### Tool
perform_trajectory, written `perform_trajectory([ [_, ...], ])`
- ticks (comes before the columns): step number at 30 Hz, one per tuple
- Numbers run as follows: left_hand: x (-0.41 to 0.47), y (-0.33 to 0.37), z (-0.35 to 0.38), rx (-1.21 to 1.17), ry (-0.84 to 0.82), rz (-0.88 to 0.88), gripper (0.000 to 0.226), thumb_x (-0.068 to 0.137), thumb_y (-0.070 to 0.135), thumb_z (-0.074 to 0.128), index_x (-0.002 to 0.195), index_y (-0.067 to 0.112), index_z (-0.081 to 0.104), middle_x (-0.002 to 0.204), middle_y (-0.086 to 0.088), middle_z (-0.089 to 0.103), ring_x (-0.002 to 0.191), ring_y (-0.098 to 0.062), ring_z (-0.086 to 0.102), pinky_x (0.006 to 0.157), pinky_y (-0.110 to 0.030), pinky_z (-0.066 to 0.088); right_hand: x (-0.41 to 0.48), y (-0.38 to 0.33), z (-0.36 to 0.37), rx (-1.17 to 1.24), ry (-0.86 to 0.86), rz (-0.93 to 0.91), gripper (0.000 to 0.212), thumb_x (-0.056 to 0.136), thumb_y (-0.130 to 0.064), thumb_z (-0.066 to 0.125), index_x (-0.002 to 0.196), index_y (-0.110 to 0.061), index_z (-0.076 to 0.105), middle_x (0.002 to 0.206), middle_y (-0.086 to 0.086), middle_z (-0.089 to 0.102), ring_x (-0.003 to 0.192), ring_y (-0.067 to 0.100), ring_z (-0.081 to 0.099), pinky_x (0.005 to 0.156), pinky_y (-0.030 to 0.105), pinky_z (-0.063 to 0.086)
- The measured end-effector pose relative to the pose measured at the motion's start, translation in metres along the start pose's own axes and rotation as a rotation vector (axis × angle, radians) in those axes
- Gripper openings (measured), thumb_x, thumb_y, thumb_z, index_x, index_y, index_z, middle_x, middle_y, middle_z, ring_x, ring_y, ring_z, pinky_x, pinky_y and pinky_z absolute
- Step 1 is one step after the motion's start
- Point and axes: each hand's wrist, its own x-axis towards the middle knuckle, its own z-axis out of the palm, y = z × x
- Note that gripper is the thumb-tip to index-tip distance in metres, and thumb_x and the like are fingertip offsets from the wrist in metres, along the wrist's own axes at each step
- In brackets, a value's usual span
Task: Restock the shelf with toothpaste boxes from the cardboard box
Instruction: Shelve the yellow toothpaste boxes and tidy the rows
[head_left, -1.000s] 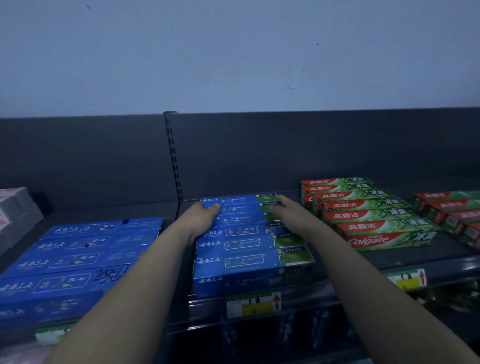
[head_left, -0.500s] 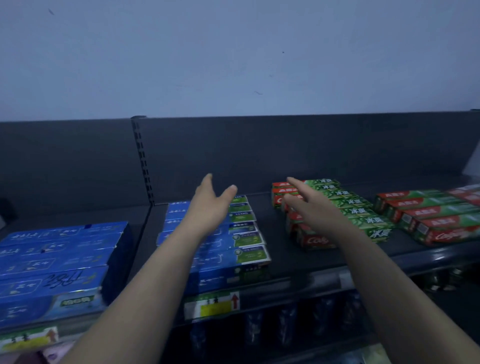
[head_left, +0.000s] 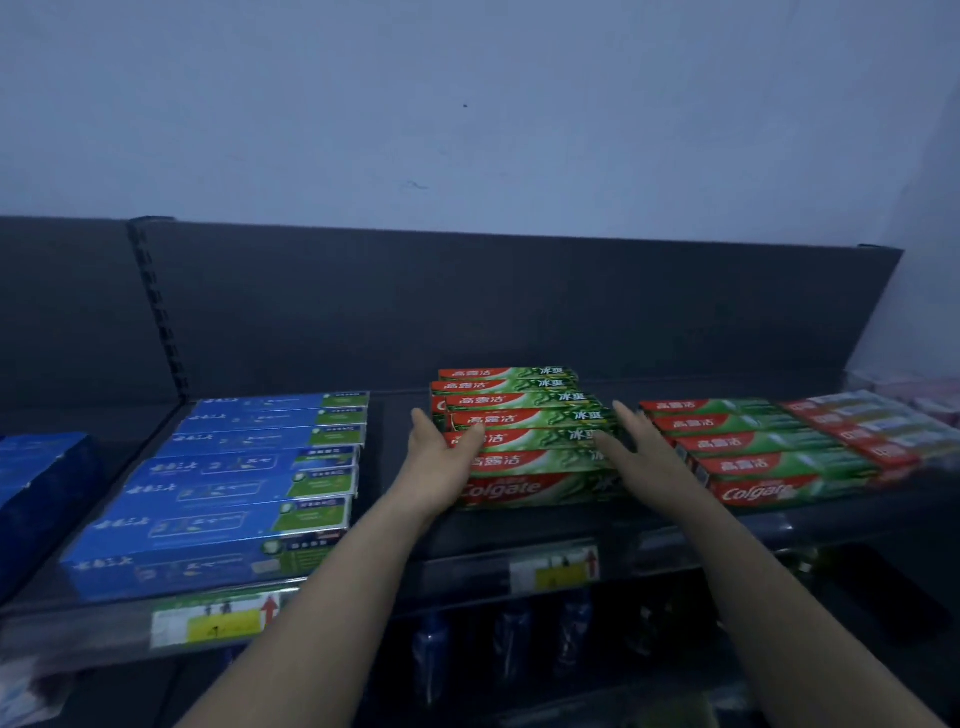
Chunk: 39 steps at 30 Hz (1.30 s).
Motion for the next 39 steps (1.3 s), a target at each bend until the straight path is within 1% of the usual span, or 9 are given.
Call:
perform_trajectory([
  [5, -0.005, -0.002, 0.023, -0.08, 0.022, 0.013, 0.081, 0.097, 0.041, 0.049, 0.152, 0.011, -0.002, 0.125, 0.003, 0.054, 0.09, -0.006, 0.058, 0.084, -0.028, 0.042, 0.002, 0.01, 0.003, 0.217, -0.062, 0.028, 0.067, 0.094, -0.053, 0.047, 0.152, -0.035, 0.019, 0.158, -0.007, 0.022, 0.144, 0.019, 0.024, 0.107, 0.038, 0.027],
  [9, -0.005, -0.006, 0.025, -0.137, 0.042, -0.003, 0.071, 0.096, 0.039, 0.051, 0.149, 0.009, 0.014, 0.096, 0.015, 0.057, 0.092, -0.008, 0.061, 0.086, -0.031, 0.046, 0.001, 0.014, -0.002, 0.29, -0.08, 0.046, 0.068, 0.093, -0.051, 0.051, 0.152, -0.034, 0.021, 0.158, -0.005, 0.022, 0.143, 0.022, 0.025, 0.107, 0.041, 0.028],
  [14, -0.012, -0.009, 0.025, -0.132, 0.054, -0.024, 0.08, 0.094, 0.045, 0.052, 0.152, 0.013, 0.007, 0.095, 0.018, 0.056, 0.096, -0.009, 0.062, 0.087, -0.03, 0.048, -0.008, 0.017, -0.005, 0.252, -0.108, 0.013, 0.068, 0.094, -0.047, 0.052, 0.152, -0.033, 0.02, 0.158, -0.005, 0.024, 0.141, 0.021, 0.029, 0.106, 0.037, 0.029],
  [17, -0.023, -0.007, 0.026, -0.1, 0.056, -0.03, 0.069, 0.095, 0.041, 0.051, 0.149, 0.013, 0.018, 0.089, 0.019, 0.054, 0.087, -0.005, 0.06, 0.071, -0.023, 0.046, -0.013, 0.019, -0.007, 0.249, -0.116, -0.004, 0.069, 0.094, -0.044, 0.055, 0.152, -0.032, 0.021, 0.157, -0.005, 0.025, 0.141, 0.02, 0.029, 0.109, 0.038, 0.029],
  [21, -0.036, -0.005, 0.027, -0.082, 0.063, -0.029, 0.049, 0.096, 0.04, 0.05, 0.138, 0.022, 0.031, 0.098, 0.013, 0.061, 0.084, -0.004, 0.061, 0.066, -0.021, 0.045, -0.019, 0.019, -0.007, 0.207, -0.126, -0.022, 0.07, 0.093, -0.043, 0.056, 0.153, -0.03, 0.02, 0.157, -0.006, 0.025, 0.141, 0.019, 0.028, 0.108, 0.037, 0.03],
  [25, -0.041, -0.005, 0.027, -0.054, 0.067, -0.011, 0.061, 0.096, 0.04, 0.049, 0.146, 0.012, 0.025, 0.085, 0.021, 0.052, 0.074, 0.003, 0.056, 0.06, -0.016, 0.041, -0.02, 0.019, -0.006, 0.141, -0.136, -0.048, 0.074, 0.092, -0.046, 0.055, 0.153, -0.028, 0.018, 0.157, -0.005, 0.025, 0.141, 0.017, 0.029, 0.108, 0.036, 0.029],
  [31, -0.025, 0.007, 0.014, -0.017, 0.124, -0.058, 0.078, 0.095, 0.048, 0.047, 0.154, 0.015, 0.006, 0.147, -0.003, 0.043, 0.074, 0.001, 0.053, 0.061, -0.018, 0.04, -0.001, 0.015, -0.014, 0.155, -0.129, -0.04, 0.077, 0.093, -0.052, 0.052, 0.154, -0.029, 0.011, 0.16, -0.006, 0.015, 0.146, 0.017, 0.018, 0.116, 0.043, 0.023],
  [34, -0.011, 0.016, 0.009, 0.005, 0.135, -0.058, 0.082, 0.094, 0.052, 0.048, 0.154, 0.019, 0.004, 0.149, -0.006, 0.042, 0.084, -0.008, 0.057, 0.076, -0.028, 0.043, 0.019, 0.006, -0.016, 0.15, -0.131, -0.051, 0.075, 0.094, -0.052, 0.049, 0.154, -0.028, 0.011, 0.161, -0.005, 0.014, 0.147, 0.017, 0.013, 0.117, 0.046, 0.021],
  [39, 0.017, 0.025, 0.01, 0.007, 0.098, -0.109, 0.076, 0.096, 0.047, 0.049, 0.154, 0.019, 0.008, 0.133, -0.007, 0.055, 0.079, -0.012, 0.061, 0.066, -0.031, 0.049, 0.056, -0.006, -0.014, 0.089, -0.113, -0.036, 0.074, 0.096, -0.052, 0.045, 0.154, -0.021, 0.013, 0.16, -0.001, 0.016, 0.146, 0.021, 0.017, 0.116, 0.043, 0.021],
])
